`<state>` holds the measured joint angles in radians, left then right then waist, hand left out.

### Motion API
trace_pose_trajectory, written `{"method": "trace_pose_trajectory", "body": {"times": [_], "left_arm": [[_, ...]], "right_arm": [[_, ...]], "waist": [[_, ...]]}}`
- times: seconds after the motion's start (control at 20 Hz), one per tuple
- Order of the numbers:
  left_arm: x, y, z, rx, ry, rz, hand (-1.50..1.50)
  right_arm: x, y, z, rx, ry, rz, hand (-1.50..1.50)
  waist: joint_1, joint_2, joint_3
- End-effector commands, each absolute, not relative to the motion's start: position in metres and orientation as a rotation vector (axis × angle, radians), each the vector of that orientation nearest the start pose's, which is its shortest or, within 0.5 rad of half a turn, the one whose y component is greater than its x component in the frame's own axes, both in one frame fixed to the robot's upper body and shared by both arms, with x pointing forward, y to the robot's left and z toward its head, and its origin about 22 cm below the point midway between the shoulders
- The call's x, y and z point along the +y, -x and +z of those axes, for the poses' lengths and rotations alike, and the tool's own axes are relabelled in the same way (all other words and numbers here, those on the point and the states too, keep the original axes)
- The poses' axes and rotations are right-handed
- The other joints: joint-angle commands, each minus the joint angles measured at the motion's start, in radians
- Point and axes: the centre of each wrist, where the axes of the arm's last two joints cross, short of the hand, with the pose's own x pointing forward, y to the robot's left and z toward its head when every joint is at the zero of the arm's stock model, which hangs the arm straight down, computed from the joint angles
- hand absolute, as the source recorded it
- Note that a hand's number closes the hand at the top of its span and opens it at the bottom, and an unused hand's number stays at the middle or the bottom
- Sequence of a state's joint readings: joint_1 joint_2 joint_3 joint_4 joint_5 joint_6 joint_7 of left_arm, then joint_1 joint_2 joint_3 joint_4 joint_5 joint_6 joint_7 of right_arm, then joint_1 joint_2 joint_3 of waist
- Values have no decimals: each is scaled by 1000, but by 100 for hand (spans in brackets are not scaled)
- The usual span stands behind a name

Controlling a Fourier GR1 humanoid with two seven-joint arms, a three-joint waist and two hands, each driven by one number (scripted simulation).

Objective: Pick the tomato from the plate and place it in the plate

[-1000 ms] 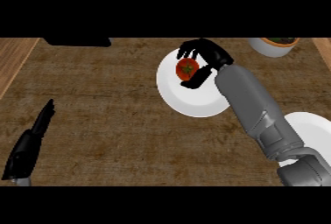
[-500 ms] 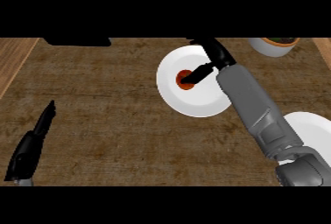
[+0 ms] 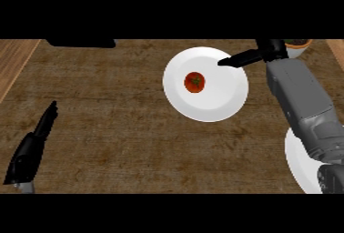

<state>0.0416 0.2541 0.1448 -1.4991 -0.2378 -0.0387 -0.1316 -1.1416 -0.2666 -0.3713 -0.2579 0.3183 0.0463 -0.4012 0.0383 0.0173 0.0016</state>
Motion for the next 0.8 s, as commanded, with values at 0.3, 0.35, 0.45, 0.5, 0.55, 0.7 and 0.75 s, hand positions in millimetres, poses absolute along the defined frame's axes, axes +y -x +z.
{"method": "trace_pose_trajectory", "body": {"times": [0.3, 0.35, 0.45, 0.5, 0.55, 0.7, 0.75], "left_arm": [[324, -238, 3, -1561, -436, -341, 0], [325, -226, -6, -1547, -447, -347, 0], [324, -234, 7, -1560, -428, -341, 0], [330, -230, 8, -1564, -431, -354, 0], [310, -230, -4, -1580, -432, -339, 0], [324, -232, 7, -1570, -415, -349, 0], [316, -245, 6, -1597, -423, -327, 0]], "right_arm": [[-363, -428, 88, -1869, 74, 207, -150], [-368, -431, 101, -1872, 72, 212, -150], [-379, -423, 92, -1892, 87, 259, -150], [-397, -421, 111, -1889, 95, 263, -150], [-395, -419, 102, -1889, 97, 254, -150], [-411, -415, 113, -1865, 75, 255, -150], [-412, -415, 117, -1872, 86, 276, -150]], "waist": [[26, 20, 3], [28, 14, 2], [32, 16, 3], [39, 17, 3], [37, 19, 3], [42, 17, 4], [43, 26, 4]]}}
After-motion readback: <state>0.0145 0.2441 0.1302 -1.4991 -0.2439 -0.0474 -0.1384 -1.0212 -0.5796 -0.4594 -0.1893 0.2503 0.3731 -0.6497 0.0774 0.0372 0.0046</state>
